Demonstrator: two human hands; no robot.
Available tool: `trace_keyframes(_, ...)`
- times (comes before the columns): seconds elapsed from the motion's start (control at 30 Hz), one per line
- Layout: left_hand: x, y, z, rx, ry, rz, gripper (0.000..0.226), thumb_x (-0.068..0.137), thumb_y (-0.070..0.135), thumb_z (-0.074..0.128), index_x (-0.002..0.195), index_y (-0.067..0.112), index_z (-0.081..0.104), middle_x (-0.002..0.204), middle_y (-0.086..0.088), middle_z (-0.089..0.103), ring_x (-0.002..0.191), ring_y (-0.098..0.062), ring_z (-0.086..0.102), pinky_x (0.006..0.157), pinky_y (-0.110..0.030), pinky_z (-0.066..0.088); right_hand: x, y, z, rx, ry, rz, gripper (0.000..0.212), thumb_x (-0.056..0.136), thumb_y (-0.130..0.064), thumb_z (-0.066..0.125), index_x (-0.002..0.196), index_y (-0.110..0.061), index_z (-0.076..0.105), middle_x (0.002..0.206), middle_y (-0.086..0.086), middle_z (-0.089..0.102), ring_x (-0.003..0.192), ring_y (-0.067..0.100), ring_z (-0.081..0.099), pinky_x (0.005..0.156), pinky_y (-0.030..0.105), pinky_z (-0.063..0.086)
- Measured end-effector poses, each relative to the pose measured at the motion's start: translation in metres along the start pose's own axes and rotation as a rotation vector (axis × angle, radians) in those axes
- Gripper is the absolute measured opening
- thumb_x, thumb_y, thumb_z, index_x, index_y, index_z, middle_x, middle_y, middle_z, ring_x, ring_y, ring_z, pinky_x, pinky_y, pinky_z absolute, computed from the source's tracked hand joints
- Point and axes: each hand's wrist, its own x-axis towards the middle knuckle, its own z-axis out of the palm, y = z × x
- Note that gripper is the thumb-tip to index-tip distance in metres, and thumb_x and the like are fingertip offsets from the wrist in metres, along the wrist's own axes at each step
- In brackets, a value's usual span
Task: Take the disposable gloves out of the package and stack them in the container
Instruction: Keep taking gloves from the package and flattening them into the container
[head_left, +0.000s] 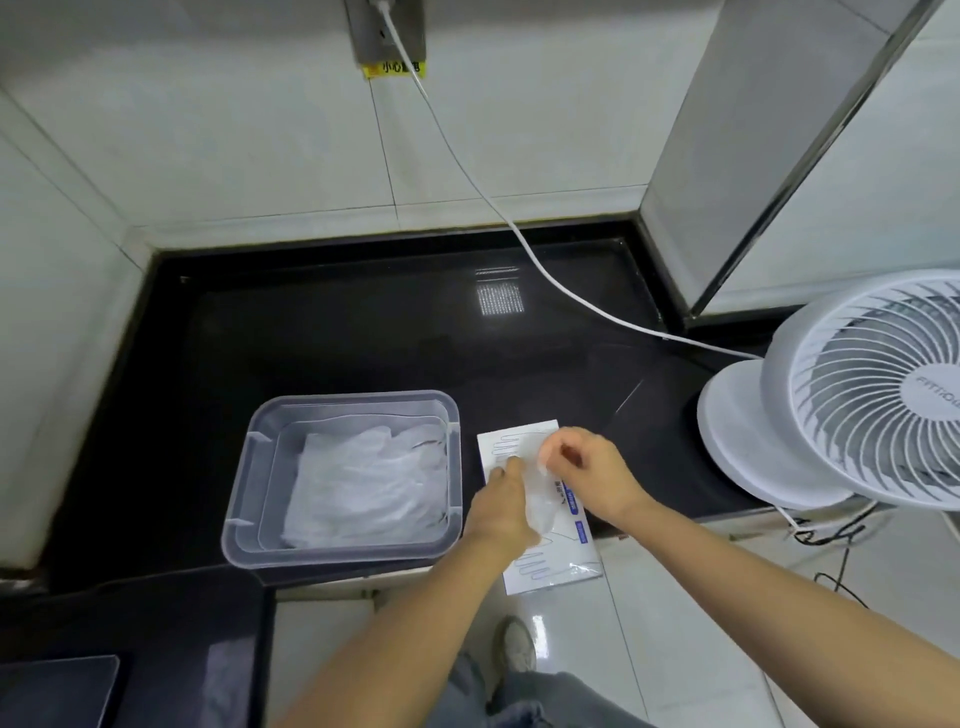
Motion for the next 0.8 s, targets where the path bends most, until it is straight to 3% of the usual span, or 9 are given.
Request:
trace_keyframes(0.17, 0.000, -0.002, 0.002, -0.010, 0.016, 0.014, 0.084, 0.074, 0.015, 0.080, 0.140, 0.018, 0.029, 0.136, -0.005, 0.042, 0.117, -0.029, 0.055, 0.092, -0.034, 0.048, -0.002, -0.003, -0.010, 0.035, -0.023, 0.076, 0.009, 0.094, -0.020, 0.062, 0.087, -0.023, 0.058, 0.094, -0.001, 0.068, 0.087, 0.020, 0.068, 0.078, 0.032, 0.058)
trace_keyframes(0.27, 0.000, -0.004, 0.002, -0.030, 0.023, 0.020, 0.084, 0.074, 0.014, 0.080, 0.141, 0.019, 0.029, 0.137, -0.005, 0.042, 0.117, -0.028, 0.055, 0.094, -0.033, 0.047, -0.005, -0.001, -0.006, 0.014, -0.161, 0.197, 0.037, 0.082, -0.032, 0.078, 0.107, -0.019, 0.053, 0.096, -0.003, 0.064, 0.086, 0.017, 0.067, 0.069, 0.027, 0.054)
trace_keyframes(0.3, 0.000, -0.004, 0.003, -0.028, 0.027, 0.021, 0.085, 0.074, 0.014, 0.080, 0.142, 0.019, 0.029, 0.137, -0.005, 0.042, 0.117, -0.028, 0.055, 0.095, -0.033, 0.047, -0.005, 0.000, -0.002, -0.087, -0.188, 0.197, 0.036, 0.080, -0.030, 0.079, 0.105, -0.016, 0.057, 0.092, -0.004, 0.064, 0.085, 0.018, 0.067, 0.067, 0.028, 0.053)
trace_keyframes(0.37, -0.001, -0.004, 0.004, -0.032, 0.030, 0.021, 0.086, 0.074, 0.014, 0.080, 0.142, 0.019, 0.029, 0.138, -0.005, 0.041, 0.117, -0.028, 0.055, 0.095, -0.033, 0.047, -0.005, -0.001, 0.001, -0.198, -0.142, 0.149, 0.009, 0.085, -0.019, 0.073, 0.084, -0.013, 0.066, 0.082, -0.002, 0.065, 0.083, 0.024, 0.067, 0.073, 0.036, 0.056)
trace_keyframes(0.43, -0.001, -0.005, 0.004, -0.045, 0.031, 0.024, 0.086, 0.073, 0.014, 0.081, 0.142, 0.020, 0.029, 0.137, -0.004, 0.041, 0.117, -0.028, 0.055, 0.094, -0.033, 0.047, -0.003, -0.005, -0.003, -0.102, -0.056, 0.091, 0.023, 0.089, -0.008, 0.064, 0.068, -0.017, 0.064, 0.078, 0.001, 0.068, 0.081, 0.026, 0.067, 0.077, 0.038, 0.057)
trace_keyframes(0.5, 0.000, -0.006, 0.005, -0.053, 0.040, 0.030, 0.087, 0.072, 0.014, 0.082, 0.141, 0.020, 0.030, 0.137, -0.004, 0.043, 0.116, -0.026, 0.055, 0.094, -0.033, 0.047, 0.000, -0.010, -0.011, 0.061, 0.000, 0.059, 0.027, 0.091, -0.006, 0.061, 0.067, -0.019, 0.060, 0.079, 0.005, 0.068, 0.079, 0.023, 0.066, 0.077, 0.035, 0.055)
trace_keyframes(0.67, 0.000, -0.006, 0.005, -0.069, 0.044, 0.037, 0.083, 0.071, 0.013, 0.082, 0.138, 0.022, 0.032, 0.133, -0.003, 0.045, 0.115, -0.026, 0.055, 0.092, -0.033, 0.048, -0.005, -0.011, -0.014, 0.301, 0.031, 0.116, 0.009, 0.095, -0.023, 0.063, 0.098, -0.019, 0.055, 0.098, 0.004, 0.068, 0.089, 0.020, 0.069, 0.077, 0.030, 0.057)
trace_keyframes(0.73, -0.001, -0.007, 0.005, -0.062, 0.050, 0.040, 0.082, 0.072, 0.014, 0.081, 0.137, 0.020, 0.032, 0.133, -0.004, 0.044, 0.114, -0.027, 0.056, 0.092, -0.035, 0.049, -0.010, -0.008, -0.007, 0.303, -0.063, 0.282, 0.035, 0.088, -0.032, 0.072, 0.112, -0.019, 0.049, 0.102, 0.005, 0.069, 0.087, 0.019, 0.072, 0.067, 0.024, 0.055)
trace_keyframes(0.8, -0.001, -0.007, 0.006, -0.049, 0.050, 0.041, 0.080, 0.073, 0.014, 0.079, 0.137, 0.017, 0.031, 0.133, -0.004, 0.043, 0.112, -0.027, 0.056, 0.090, -0.033, 0.048, -0.010, -0.005, -0.001, 0.133, -0.136, 0.326, 0.036, 0.086, -0.031, 0.075, 0.106, -0.006, 0.059, 0.097, 0.013, 0.071, 0.086, 0.027, 0.072, 0.064, 0.034, 0.057)
